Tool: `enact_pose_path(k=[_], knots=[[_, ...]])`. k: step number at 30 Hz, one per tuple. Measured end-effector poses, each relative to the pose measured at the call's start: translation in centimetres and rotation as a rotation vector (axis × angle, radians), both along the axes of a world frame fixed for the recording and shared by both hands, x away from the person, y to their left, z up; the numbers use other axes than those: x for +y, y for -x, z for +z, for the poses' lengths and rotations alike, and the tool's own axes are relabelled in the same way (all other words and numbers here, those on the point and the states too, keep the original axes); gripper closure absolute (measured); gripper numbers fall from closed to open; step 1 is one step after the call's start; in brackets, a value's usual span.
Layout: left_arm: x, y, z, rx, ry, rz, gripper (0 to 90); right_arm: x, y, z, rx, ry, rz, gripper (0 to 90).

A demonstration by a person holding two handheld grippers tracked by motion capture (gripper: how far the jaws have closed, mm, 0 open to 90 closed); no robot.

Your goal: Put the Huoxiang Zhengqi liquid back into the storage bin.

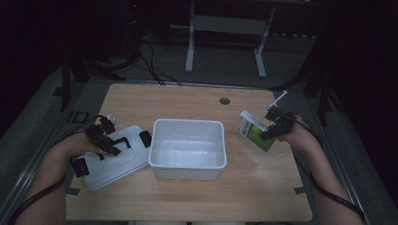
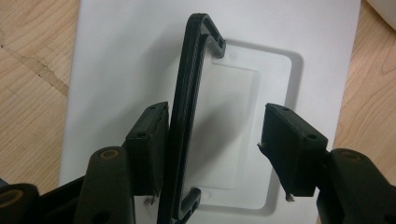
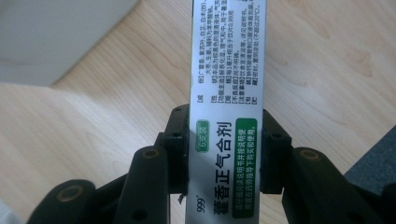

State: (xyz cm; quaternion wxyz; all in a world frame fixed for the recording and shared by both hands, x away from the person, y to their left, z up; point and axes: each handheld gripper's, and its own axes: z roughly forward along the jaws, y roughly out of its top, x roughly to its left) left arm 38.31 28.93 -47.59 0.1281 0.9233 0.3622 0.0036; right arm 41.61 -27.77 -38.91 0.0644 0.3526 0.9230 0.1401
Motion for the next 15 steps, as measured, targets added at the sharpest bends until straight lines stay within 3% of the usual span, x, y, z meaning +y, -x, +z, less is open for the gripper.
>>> enact_pose_path(k=[10, 15], knots=[[-0.1, 0.1, 0.2, -0.002, 0.003, 0.004, 42.4, 1.7, 1.6, 4.0, -0.037, -0.049, 0.076, 63.4], [-0.2, 0.0, 0.1, -0.001, 0.0, 0.004, 42.3, 2.7, 2.0, 5.3, -0.053, -0.056, 0.105, 63.5]])
